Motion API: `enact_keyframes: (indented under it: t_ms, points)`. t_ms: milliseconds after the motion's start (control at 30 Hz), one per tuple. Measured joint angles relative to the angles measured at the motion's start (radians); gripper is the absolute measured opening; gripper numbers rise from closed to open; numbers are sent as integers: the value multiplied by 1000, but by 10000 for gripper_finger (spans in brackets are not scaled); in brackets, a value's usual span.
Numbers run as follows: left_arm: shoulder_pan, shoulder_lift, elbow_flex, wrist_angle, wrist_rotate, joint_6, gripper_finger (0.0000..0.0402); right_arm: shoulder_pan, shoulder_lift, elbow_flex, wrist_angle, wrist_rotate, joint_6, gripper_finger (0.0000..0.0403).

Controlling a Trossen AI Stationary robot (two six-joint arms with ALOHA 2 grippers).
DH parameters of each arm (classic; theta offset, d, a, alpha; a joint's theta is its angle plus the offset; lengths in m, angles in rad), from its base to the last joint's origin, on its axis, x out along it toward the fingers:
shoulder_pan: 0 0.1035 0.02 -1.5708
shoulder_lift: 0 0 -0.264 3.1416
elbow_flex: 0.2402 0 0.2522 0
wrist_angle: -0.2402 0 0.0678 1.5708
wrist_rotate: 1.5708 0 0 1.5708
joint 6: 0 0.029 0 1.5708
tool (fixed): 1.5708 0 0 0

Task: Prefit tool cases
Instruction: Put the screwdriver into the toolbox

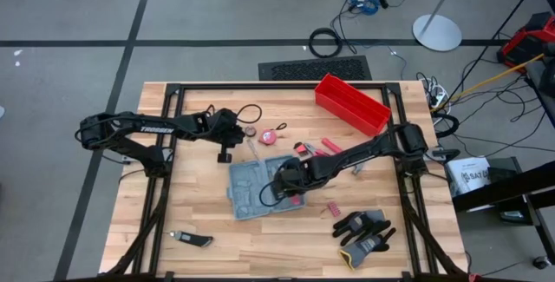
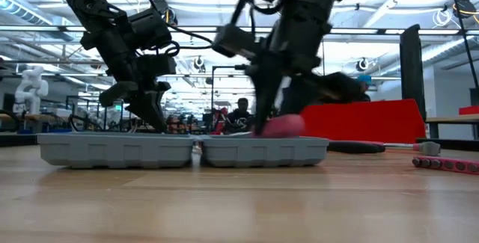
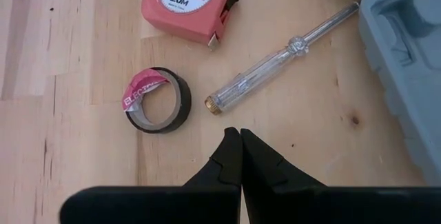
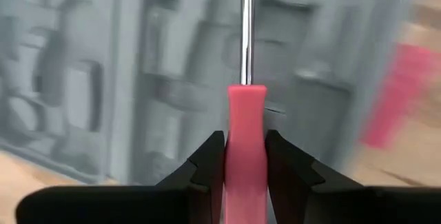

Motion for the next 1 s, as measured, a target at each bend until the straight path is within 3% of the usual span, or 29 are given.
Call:
enact_keyframes:
  t_ms: [267,533,1000]
  points:
    - [0,0,0,1,0,0,2,10,-89,1,-99,30,25,75]
    - [0,0,0,-1,0,0,2,66,-120,0,-497,21,218,75]
    - [0,0,0,0,0,0,2,82,-38,0,-445,84,200,77]
